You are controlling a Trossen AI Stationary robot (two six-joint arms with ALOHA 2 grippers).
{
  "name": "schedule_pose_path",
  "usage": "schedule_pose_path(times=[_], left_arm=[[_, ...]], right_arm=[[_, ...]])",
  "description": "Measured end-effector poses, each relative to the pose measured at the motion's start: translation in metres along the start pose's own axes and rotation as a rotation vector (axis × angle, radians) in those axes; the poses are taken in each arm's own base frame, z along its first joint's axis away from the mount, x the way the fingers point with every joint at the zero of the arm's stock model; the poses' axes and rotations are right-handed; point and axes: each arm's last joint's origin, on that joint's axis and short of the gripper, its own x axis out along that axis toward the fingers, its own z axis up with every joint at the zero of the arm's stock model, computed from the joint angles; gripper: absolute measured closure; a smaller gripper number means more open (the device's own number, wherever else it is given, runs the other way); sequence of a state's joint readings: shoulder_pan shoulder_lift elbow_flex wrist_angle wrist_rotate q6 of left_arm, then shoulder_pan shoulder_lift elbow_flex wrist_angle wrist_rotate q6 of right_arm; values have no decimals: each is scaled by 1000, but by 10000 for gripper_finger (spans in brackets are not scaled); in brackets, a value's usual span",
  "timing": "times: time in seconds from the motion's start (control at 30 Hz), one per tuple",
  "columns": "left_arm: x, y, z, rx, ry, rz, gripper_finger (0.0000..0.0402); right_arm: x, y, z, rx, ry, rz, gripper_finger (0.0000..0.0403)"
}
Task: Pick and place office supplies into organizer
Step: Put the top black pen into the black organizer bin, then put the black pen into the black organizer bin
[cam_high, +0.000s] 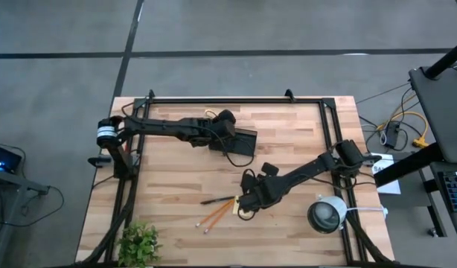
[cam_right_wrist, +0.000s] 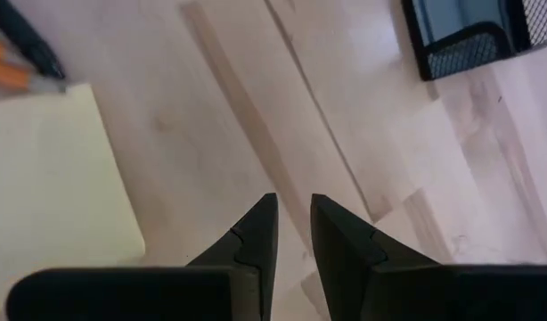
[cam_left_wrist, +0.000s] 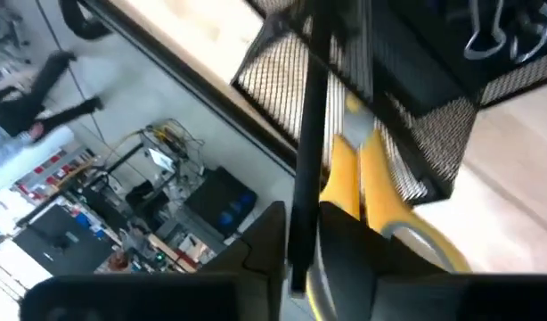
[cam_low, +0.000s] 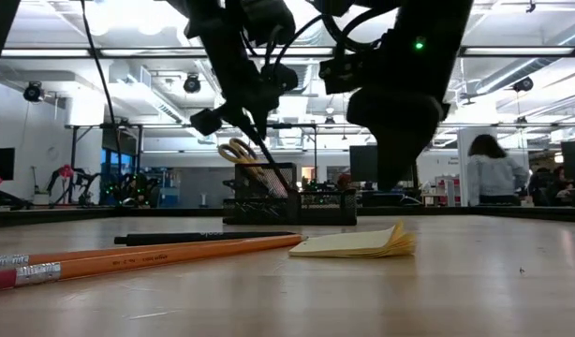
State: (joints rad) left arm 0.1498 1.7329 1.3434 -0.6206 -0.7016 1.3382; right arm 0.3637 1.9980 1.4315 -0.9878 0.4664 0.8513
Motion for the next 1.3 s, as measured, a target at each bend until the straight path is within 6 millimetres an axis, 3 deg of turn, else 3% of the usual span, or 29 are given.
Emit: schedule_pose_path(times=[0.23, 0.37, 0.5, 0.63, 0.7, 0.87, 1.1, 1.3], left_arm=[[0, -6, 0, -124, 23, -22, 276], [-12, -4, -3, -278, 37, 11, 245], [-40, -11, -9, -541, -2, -28, 230], [-79, -27, -11, -923, -223, -254, 229], [-99, -37, -10, -1116, -352, -358, 229], [-135, -74, 0, -1380, -542, -346, 228], [-134, -128, 15, -1628, -648, -466, 228], [-126, -153, 26, -1681, -636, -569, 228]], right_arm=[[1, 5, 5, -12, -25, 67, 344], [1, 6, 6, -11, -19, 93, 344], [6, 15, 16, -83, -8, 327, 344], [9, 23, 28, -134, -99, 514, 344], [10, 23, 35, -173, -151, 554, 344], [15, 16, 46, -322, -236, 546, 344], [39, 8, 53, -357, -154, 612, 344], [55, 17, 47, -373, -102, 616, 344]])
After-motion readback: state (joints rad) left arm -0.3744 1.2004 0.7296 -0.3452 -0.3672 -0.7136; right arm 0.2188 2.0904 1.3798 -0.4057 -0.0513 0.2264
